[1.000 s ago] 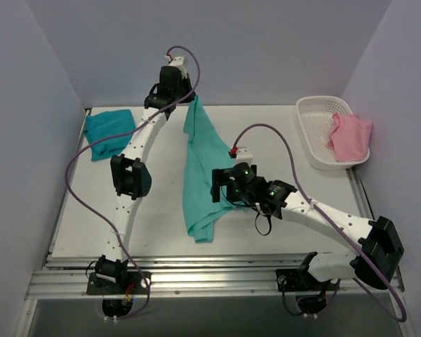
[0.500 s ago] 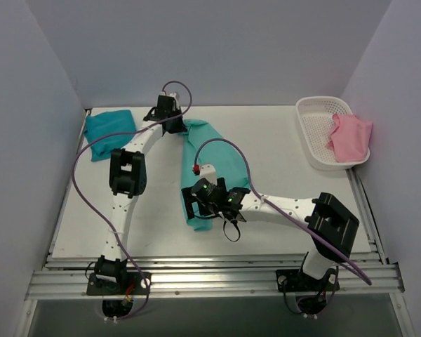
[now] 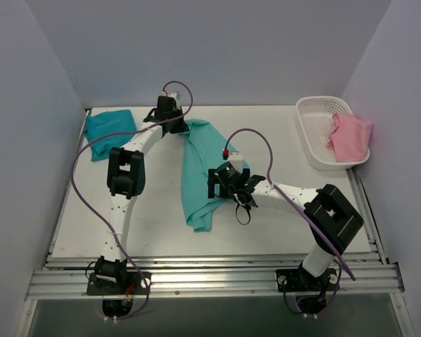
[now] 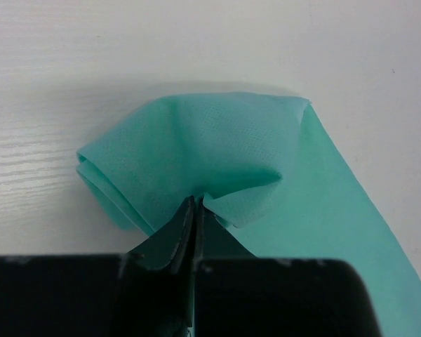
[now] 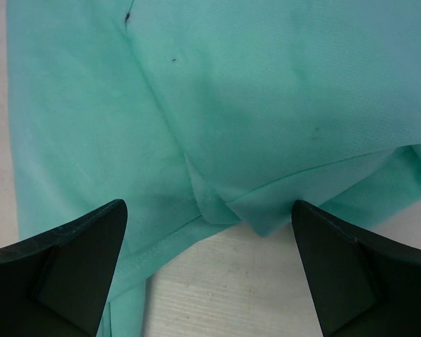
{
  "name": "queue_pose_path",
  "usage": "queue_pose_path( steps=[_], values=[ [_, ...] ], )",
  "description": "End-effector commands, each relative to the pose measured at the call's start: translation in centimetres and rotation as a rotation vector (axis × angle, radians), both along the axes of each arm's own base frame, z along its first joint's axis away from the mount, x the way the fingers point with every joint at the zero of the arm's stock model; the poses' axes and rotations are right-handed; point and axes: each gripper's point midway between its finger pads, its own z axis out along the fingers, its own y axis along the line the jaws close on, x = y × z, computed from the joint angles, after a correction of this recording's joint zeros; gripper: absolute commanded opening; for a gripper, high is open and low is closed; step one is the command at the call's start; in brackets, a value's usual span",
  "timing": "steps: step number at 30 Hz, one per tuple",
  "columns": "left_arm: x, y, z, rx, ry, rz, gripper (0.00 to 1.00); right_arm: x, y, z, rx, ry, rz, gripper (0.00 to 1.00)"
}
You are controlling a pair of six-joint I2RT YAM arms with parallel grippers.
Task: Fold and stack the t-shirts
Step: Move the tshirt to the center of the board, then flatten the tshirt out
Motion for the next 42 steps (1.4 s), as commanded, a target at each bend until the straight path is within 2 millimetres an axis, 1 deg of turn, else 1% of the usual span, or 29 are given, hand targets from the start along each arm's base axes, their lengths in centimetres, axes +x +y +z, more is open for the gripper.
queue_pose_path(
  steps=[1,3,4,7,8,10,13,14,17,19,22,24,26,30,34,38,42],
  values=[
    [0.6,-0.9,4.8,-0.045,-0.095,-0.018,0.02,-0.1,1.1,0.2,0.033,-0.012,0.019,1.00],
    [0.6,-0.9,4.7,-0.045,-0.095,-0.018,0.02,-0.4,1.6,0.5,0.035,-0.019,0.021,1.00],
    [0.6,-1.0,4.7,-0.044,-0.096,-0.018,0.02,-1.0,2.5,0.9,0.031,-0.026,0.042,1.00],
    [0.7,-1.1,4.9,-0.045,-0.100,-0.020,0.02,-1.7,3.7,1.7,0.007,-0.051,0.051,1.00],
    [0.7,-1.2,4.7,-0.046,-0.096,-0.021,0.02,-2.0,4.5,2.0,0.011,-0.057,0.067,1.00],
    [0.6,-1.2,4.8,-0.047,-0.096,-0.022,0.02,-2.2,5.1,1.8,0.025,-0.049,0.077,1.00],
    [0.5,-1.3,4.6,-0.045,-0.095,-0.024,0.02,-2.1,5.3,0.9,0.016,-0.035,0.081,1.00],
    [0.5,-1.3,4.7,-0.046,-0.097,-0.024,0.02,-2.1,5.2,0.3,0.003,-0.028,0.081,1.00],
    [0.3,-1.2,4.5,-0.043,-0.095,-0.024,0.02,-1.5,4.8,-0.6,-0.003,-0.019,0.066,1.00],
    [0.3,-1.2,4.5,-0.045,-0.094,-0.026,0.02,-0.9,4.2,-1.3,-0.007,-0.008,0.052,1.00],
    [0.3,-1.2,4.6,-0.045,-0.099,-0.027,0.02,-0.2,3.5,-1.7,-0.003,0.000,0.037,1.00],
    [0.2,-1.2,4.6,-0.042,-0.099,-0.027,0.02,0.0,3.2,-1.6,-0.006,-0.002,0.035,1.00],
    [0.3,-1.1,4.8,-0.041,-0.104,-0.025,0.02,0.1,3.3,-0.9,0.003,-0.013,0.036,1.00],
    [0.3,-1.2,4.5,-0.040,-0.101,-0.027,0.02,0.0,2.9,0.3,0.002,-0.028,0.030,1.00],
    [0.3,-1.2,4.3,-0.040,-0.098,-0.027,0.02,0.4,2.5,2.1,0.008,-0.062,0.021,1.00],
    [0.2,-1.3,4.2,-0.039,-0.099,-0.031,0.02,1.0,1.9,2.3,-0.001,-0.065,0.008,1.00],
    [0.2,-1.3,4.2,-0.039,-0.099,-0.031,0.02,1.5,1.3,1.5,0.002,-0.051,-0.002,1.00]
  ],
)
